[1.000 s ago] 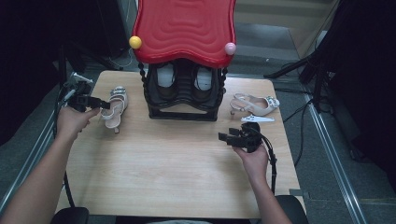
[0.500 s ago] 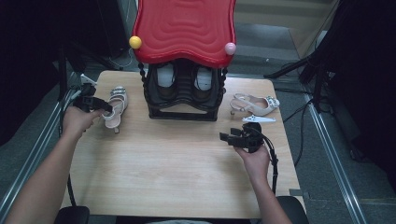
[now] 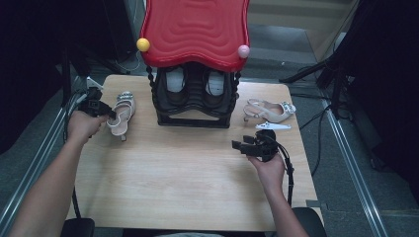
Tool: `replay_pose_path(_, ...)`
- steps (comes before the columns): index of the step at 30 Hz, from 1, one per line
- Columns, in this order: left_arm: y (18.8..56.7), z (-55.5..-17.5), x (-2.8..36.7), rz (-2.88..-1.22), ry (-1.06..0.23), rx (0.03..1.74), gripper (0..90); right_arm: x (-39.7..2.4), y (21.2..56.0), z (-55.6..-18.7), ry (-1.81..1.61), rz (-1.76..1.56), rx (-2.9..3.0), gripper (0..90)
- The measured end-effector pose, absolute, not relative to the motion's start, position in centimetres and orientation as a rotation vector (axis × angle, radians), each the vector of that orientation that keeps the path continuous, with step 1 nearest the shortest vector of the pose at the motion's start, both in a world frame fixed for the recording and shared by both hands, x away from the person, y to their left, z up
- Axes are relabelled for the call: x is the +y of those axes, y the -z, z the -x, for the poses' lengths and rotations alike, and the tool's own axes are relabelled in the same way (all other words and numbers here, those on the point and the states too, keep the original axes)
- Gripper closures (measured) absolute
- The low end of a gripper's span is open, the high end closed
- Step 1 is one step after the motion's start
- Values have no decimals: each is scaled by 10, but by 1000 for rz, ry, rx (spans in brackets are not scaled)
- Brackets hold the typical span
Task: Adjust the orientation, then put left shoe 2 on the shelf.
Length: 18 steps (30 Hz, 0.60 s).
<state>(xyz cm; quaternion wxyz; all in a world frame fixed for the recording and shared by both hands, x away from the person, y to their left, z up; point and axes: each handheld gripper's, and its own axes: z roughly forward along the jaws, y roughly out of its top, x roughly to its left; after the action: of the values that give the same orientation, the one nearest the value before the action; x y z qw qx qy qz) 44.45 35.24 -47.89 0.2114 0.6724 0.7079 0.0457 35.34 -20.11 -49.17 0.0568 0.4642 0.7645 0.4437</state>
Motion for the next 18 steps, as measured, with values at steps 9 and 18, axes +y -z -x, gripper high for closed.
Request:
replay_pose_path(9, 475, -446, 358, -1774, -72, 1992, 824, -202, 491, -353, -1349, -1412, 2314, 388)
replay_pose_path(18, 462, -446, 362, -1708, -36, 1961, 828, -202, 492, -354, -1344, -1415, 2313, 388)
